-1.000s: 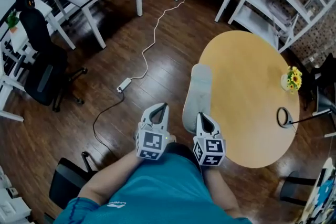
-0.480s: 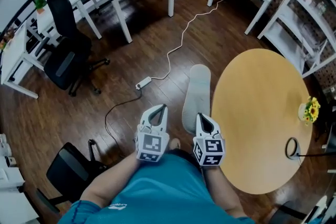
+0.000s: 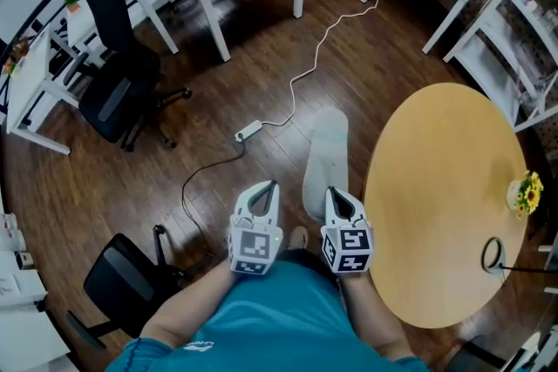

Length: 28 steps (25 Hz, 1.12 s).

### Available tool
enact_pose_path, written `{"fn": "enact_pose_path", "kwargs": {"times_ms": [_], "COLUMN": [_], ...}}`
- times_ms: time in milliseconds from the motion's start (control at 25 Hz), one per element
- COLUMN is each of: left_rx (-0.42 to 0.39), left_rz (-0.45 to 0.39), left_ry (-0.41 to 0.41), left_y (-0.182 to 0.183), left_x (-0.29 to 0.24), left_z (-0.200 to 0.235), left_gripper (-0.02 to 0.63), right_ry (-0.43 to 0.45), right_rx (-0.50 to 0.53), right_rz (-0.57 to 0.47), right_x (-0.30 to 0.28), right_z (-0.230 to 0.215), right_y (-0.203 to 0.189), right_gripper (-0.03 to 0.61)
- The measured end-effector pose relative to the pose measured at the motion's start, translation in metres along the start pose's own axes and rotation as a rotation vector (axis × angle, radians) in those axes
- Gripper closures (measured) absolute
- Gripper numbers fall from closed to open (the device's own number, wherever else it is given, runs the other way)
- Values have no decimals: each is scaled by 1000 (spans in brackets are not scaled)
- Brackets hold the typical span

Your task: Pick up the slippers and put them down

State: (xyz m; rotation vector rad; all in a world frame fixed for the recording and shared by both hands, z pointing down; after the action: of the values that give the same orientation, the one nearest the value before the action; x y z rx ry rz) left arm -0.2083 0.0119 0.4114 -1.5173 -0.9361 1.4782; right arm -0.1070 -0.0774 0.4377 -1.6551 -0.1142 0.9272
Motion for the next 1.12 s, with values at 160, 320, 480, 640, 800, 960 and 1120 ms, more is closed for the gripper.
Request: {"fn": "enact_pose_path", "kwargs": {"times_ms": [160,320,480,640,800,960,1120], "left_rx": [13,43,62,72,96,144,199], "left_rz": [8,-7,8,61,88,135,187], "left_ry": [-23,-33,-63,-70,-36,5,-6], "left_y": [-9,-19,-46,-76,-104,-151,-205], "left_x": [2,8,9,3,-19,-50,-76], "left_z": [39,89,122,155,181,197,198], "left_gripper": [607,607,607,608,607,607,608], "right_ry": [-34,-64,-78,-71,-32,23,56], "right_rx": [-3,13,28,39,37,51,70], "right_rz": [26,64,102,147,209,265,325], "right_x": [-24,-55,-88,-126,-172,-226,-277], "right_z": [26,62,89,113,122,128,130], "right_y": [2,0,-12,-27,-61,-112,-172], "right_gripper": [558,559,558,558,558,558,558]}}
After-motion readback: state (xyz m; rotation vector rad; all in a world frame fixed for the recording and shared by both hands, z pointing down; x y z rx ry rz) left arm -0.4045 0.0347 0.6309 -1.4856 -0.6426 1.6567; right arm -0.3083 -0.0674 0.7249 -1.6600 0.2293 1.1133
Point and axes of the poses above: the fingertips, and each gripper's own axes: x backward along the fingers, z to its left, y out of its top, the point moved 1 cm from there along x, backward along the fingers, and after that the axes turned 13 degrees about -y, right-handed, at the moved point
